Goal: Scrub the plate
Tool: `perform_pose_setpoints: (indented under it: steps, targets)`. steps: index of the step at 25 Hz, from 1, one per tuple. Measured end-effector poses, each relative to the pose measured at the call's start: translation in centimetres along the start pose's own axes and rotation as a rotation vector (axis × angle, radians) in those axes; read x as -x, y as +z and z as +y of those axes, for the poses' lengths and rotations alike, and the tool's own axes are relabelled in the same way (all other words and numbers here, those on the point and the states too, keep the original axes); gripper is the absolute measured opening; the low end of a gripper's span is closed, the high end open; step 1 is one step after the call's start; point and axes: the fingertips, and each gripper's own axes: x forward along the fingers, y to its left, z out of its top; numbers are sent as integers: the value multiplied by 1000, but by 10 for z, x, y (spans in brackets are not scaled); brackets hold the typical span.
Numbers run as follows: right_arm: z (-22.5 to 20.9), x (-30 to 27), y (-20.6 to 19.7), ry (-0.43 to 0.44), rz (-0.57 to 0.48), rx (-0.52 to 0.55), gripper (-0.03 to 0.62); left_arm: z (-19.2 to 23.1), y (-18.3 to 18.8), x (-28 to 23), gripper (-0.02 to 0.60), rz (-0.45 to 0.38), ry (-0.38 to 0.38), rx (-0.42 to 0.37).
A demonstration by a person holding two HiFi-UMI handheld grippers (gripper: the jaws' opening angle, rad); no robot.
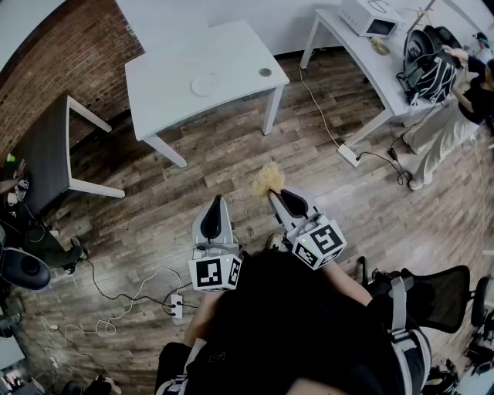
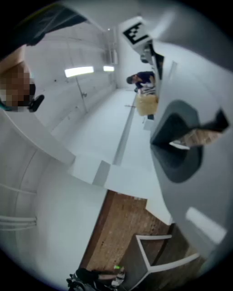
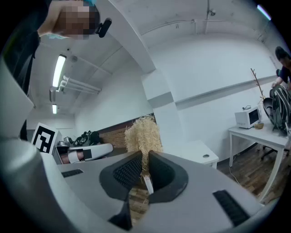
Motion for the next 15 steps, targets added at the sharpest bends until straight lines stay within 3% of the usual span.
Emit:
perform_pose_setpoints:
  steps: [15]
  targets:
    - [12, -11, -4, 24, 3, -3, 41, 14, -1, 4, 3, -1, 5, 16]
